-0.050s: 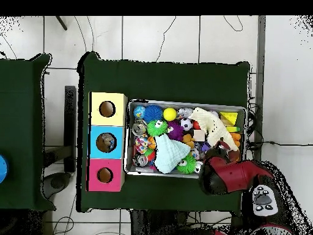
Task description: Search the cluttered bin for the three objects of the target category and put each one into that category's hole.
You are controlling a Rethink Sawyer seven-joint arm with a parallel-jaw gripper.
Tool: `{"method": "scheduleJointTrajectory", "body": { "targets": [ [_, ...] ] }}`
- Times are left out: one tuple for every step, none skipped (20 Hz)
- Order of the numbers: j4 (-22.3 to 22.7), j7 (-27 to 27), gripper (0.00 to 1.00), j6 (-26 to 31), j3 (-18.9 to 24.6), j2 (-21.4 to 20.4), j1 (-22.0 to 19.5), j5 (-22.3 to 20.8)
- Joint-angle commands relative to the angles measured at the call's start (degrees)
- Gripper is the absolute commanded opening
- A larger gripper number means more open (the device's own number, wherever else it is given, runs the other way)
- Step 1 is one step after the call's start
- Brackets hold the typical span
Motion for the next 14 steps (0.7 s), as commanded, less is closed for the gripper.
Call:
{"method": "scheduleJointTrajectory", "body": {
  "targets": [
    [-6.8,9.9,1.0,-6.7,-3.5,7.0,2.1,3.7],
    [-7.0,9.6,1.0,-6.6,-2.6,7.2,1.4,3.3],
    [-7.2,9.3,1.0,-6.3,-1.9,7.6,0.9,3.0],
    [-7.4,9.2,1.0,-6.3,-1.6,7.8,0.7,2.9],
    [-7.6,9.1,1.0,-6.3,-1.4,7.9,0.6,2.7],
    [-7.9,9.0,1.0,-6.4,-1.6,8.3,0.6,2.8],
    [-8.1,8.9,1.0,-6.4,-1.7,8.6,0.7,2.7],
    [-8.3,8.9,1.0,-6.5,-1.8,9.0,0.9,2.8],
    [-8.5,8.7,1.0,-6.0,-1.2,9.2,0.5,2.3],
    [-8.7,8.6,1.0,-5.8,-0.8,9.5,0.2,2.0],
    [-9.0,8.5,1.0,-5.5,-0.3,9.7,0.1,1.8],
    [-8.9,8.3,1.0,-5.0,0.4,9.4,-0.3,1.2],
    [-8.8,8.1,1.0,-4.7,1.2,9.1,-0.8,0.5],
    [-9.0,7.9,1.0,-4.3,1.1,9.2,-0.7,0.3]
  ]
}}
